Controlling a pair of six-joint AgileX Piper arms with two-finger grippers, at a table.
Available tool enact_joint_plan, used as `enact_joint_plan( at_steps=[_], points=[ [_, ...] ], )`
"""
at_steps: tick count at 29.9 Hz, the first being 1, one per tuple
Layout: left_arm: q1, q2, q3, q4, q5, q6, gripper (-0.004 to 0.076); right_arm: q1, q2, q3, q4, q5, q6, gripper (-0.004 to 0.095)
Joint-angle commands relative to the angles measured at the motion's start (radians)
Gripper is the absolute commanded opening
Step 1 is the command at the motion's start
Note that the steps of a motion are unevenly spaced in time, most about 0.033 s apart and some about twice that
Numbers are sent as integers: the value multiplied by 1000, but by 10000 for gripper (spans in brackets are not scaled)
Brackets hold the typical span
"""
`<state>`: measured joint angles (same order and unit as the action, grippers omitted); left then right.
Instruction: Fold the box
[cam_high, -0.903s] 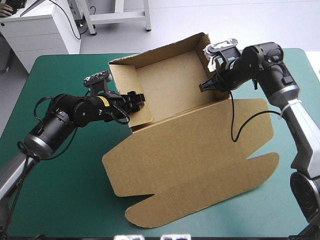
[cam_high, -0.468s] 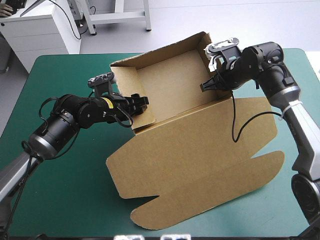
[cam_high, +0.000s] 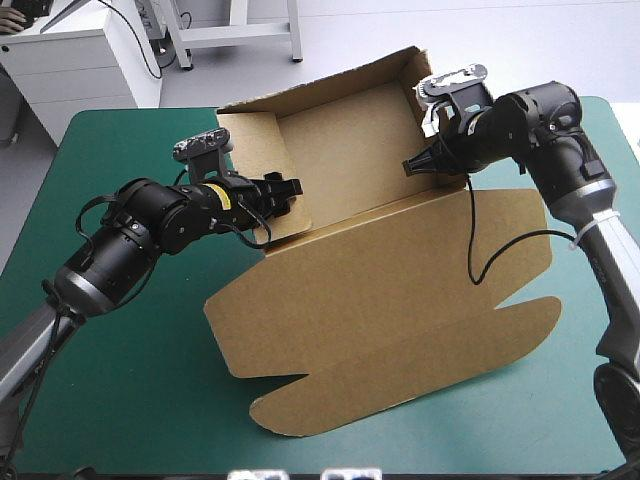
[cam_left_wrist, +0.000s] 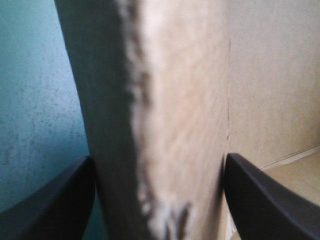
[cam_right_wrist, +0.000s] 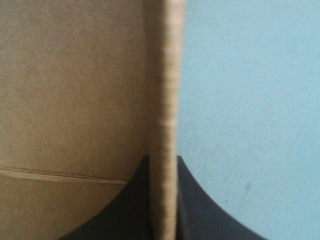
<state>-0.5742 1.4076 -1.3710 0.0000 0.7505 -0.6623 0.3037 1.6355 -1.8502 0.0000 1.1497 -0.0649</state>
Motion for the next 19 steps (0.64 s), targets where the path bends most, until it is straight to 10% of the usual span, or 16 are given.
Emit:
enact_joint_plan(
  at_steps=[1,8,11,14,19],
  points=[
    [-10,-31,-35,7,-58,-18,510,37,-67,-38,10,-77,9,-4],
    [-10,-31,-35,36,-52,-18,487,106,-67,-38,-100,-86,65,-4],
    [-10,-31,-35,53,-56,-18,323,108,-67,-38,-98,-93,72,-4],
    [-10,-31,-35,102,-56,-18,-7,108,-67,-38,-115,-93,81,-4],
    [-10,-30,-38,142,-30,-16,-8,108,-67,-38,-126,-74,87,-4]
  ],
)
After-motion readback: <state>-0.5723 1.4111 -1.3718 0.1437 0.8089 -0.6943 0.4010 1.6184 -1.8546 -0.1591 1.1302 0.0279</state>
